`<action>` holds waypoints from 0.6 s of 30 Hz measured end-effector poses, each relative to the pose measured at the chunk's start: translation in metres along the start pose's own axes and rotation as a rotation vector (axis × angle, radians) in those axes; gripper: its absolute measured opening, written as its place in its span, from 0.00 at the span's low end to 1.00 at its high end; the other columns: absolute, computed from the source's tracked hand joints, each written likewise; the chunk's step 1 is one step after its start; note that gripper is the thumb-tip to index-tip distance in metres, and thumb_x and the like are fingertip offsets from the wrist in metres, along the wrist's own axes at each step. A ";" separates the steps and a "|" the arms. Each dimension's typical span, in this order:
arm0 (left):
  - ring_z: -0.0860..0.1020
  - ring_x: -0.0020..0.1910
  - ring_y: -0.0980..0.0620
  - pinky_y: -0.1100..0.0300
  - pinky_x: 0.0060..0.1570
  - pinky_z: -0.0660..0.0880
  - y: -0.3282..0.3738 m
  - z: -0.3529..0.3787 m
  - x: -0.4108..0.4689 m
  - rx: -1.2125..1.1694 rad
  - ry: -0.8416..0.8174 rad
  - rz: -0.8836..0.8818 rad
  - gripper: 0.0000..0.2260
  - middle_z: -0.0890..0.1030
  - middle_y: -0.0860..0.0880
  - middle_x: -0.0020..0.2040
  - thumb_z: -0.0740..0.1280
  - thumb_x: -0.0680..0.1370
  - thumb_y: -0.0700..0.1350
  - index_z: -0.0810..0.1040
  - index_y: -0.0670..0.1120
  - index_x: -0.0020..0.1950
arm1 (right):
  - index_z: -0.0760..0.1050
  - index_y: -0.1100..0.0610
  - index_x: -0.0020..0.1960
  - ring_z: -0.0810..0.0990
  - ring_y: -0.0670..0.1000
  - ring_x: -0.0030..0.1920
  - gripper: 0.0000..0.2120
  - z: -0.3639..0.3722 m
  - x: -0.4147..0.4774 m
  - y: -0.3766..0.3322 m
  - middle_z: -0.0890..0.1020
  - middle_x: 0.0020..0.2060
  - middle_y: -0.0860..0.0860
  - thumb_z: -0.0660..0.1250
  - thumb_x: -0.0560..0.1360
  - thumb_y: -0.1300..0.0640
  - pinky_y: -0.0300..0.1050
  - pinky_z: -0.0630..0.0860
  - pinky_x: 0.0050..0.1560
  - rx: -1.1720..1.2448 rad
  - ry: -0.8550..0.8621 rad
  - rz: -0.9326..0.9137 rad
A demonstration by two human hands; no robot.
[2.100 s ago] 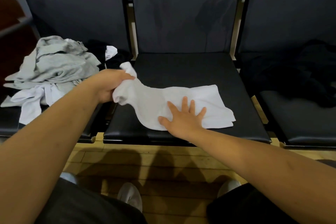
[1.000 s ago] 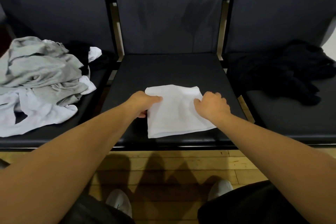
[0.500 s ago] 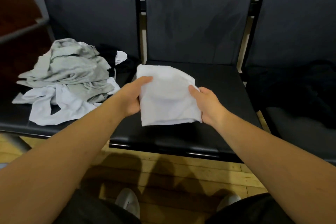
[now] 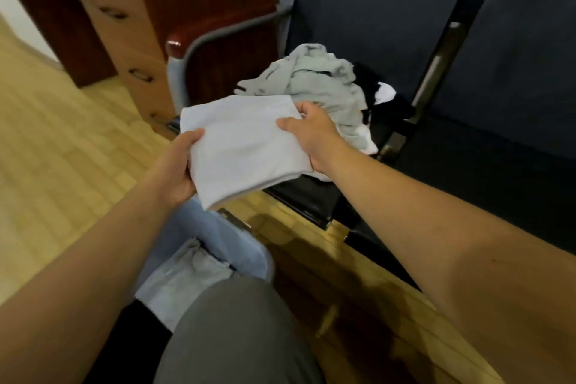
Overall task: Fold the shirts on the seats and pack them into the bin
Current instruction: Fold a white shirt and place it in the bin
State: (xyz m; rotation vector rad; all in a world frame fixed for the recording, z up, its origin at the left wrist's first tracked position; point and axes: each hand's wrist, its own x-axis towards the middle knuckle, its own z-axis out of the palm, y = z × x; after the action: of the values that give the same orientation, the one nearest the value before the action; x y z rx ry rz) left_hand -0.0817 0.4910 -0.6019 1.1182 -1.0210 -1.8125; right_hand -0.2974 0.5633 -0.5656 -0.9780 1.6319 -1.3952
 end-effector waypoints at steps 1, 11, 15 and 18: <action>0.83 0.58 0.45 0.48 0.50 0.80 -0.008 -0.027 0.000 -0.035 0.045 -0.003 0.20 0.84 0.46 0.61 0.64 0.82 0.51 0.71 0.47 0.72 | 0.75 0.58 0.58 0.81 0.54 0.54 0.11 0.026 0.008 0.006 0.81 0.56 0.54 0.71 0.77 0.61 0.51 0.80 0.56 -0.034 -0.053 -0.008; 0.82 0.61 0.43 0.46 0.55 0.78 -0.155 -0.217 -0.008 -0.297 0.450 -0.180 0.21 0.83 0.44 0.63 0.67 0.81 0.50 0.72 0.46 0.73 | 0.73 0.54 0.61 0.78 0.52 0.52 0.13 0.207 0.022 0.150 0.79 0.54 0.52 0.69 0.78 0.58 0.47 0.76 0.49 -0.387 -0.447 0.147; 0.81 0.61 0.42 0.45 0.56 0.78 -0.219 -0.247 -0.001 -0.325 0.531 -0.260 0.19 0.82 0.44 0.64 0.65 0.82 0.49 0.71 0.48 0.73 | 0.69 0.50 0.56 0.76 0.51 0.51 0.10 0.236 0.027 0.220 0.75 0.53 0.48 0.68 0.79 0.56 0.40 0.69 0.39 -0.572 -0.557 0.216; 0.82 0.60 0.42 0.45 0.55 0.79 -0.248 -0.256 0.005 -0.312 0.560 -0.288 0.19 0.82 0.43 0.63 0.65 0.82 0.48 0.71 0.48 0.73 | 0.71 0.52 0.63 0.73 0.52 0.58 0.13 0.242 0.029 0.252 0.72 0.58 0.50 0.68 0.80 0.57 0.42 0.68 0.50 -0.634 -0.580 0.210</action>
State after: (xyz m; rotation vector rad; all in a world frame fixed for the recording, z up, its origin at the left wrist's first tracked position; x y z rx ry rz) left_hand 0.1064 0.5235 -0.9028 1.5057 -0.2515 -1.6469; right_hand -0.1090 0.4657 -0.8446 -1.3575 1.6666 -0.3728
